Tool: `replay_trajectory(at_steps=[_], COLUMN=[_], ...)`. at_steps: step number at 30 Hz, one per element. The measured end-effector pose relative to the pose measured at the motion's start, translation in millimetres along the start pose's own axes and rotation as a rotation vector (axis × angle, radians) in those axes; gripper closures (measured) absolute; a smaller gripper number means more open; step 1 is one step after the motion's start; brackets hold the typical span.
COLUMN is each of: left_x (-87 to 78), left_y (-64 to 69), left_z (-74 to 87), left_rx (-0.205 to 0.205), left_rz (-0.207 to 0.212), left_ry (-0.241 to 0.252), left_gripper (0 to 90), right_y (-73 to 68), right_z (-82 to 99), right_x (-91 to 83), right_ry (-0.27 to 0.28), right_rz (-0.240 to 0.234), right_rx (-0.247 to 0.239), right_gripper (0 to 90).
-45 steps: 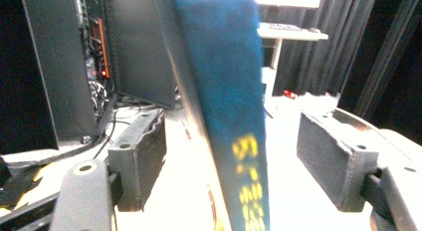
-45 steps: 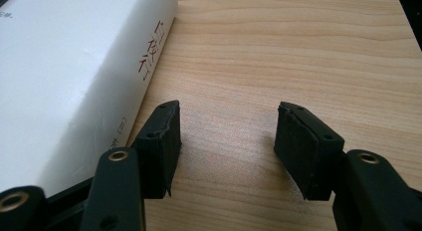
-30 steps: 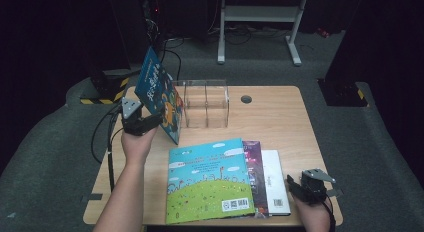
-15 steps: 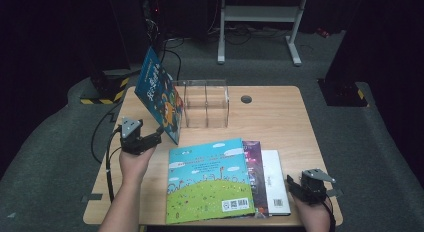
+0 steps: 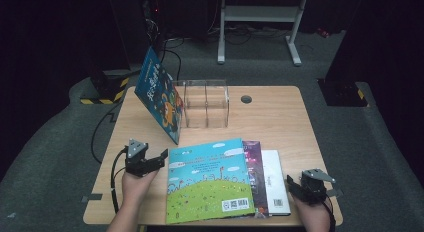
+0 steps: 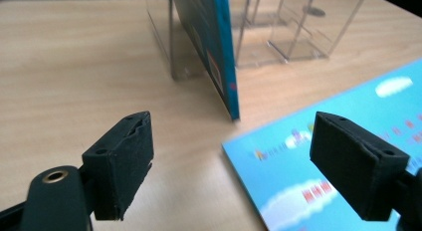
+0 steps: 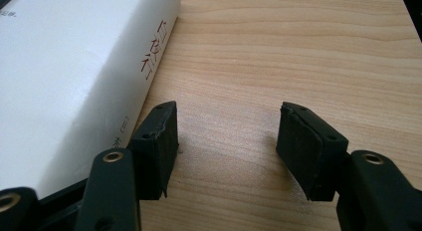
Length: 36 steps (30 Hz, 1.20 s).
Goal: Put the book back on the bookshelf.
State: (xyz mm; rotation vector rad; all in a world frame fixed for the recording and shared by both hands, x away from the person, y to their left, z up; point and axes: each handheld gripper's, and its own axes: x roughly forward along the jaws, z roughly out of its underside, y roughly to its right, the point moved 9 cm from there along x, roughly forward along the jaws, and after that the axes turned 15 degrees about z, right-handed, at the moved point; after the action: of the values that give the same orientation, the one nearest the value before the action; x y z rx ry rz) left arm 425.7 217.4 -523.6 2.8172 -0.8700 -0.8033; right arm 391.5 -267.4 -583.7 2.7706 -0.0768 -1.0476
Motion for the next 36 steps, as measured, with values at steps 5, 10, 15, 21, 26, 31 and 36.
replay_trajectory(at_steps=[5, 10, 15, 21, 26, 31, 36], left_x=[1.0, 3.4, 0.9, 2.2, 2.9, 4.1, 5.6], left_y=[14.7, 25.4, 31.7, 47.3, 46.9, 47.3, 47.8], left_z=[23.4, 49.8, 62.6, 76.5, 78.4, 79.1, 78.5], left_rx=[-0.011, -0.027, -0.054, -0.038, -0.072, -0.077, -0.071], left_rz=[0.034, 0.059, 0.081, 0.139, 0.161, 0.170, 0.177], left_ry=[-0.057, -0.123, -0.151, -0.215, -0.206, -0.182, -0.184], left_gripper=[17.7, 17.7, 17.5, 16.8, 17.5, 17.1, 16.4], right_y=[-0.1, 0.0, 0.3, 0.2, -0.9, -1.6, -7.0], right_z=[0.1, 0.0, -0.2, -0.1, -4.9, -18.9, -25.4], right_x=[-0.1, -0.1, 0.2, 0.1, -5.4, -22.3, -34.2], right_ry=[-0.001, 0.000, 0.001, -0.004, 0.016, 0.091, 0.089], right_rz=[0.000, -0.002, -0.004, -0.011, -0.019, -0.005, -0.066], right_rx=[0.000, 0.000, 0.004, 0.005, -0.013, -0.054, -0.048], right_gripper=[40.8, 40.6, 39.1, 35.1, 35.6, 34.2, 32.3])
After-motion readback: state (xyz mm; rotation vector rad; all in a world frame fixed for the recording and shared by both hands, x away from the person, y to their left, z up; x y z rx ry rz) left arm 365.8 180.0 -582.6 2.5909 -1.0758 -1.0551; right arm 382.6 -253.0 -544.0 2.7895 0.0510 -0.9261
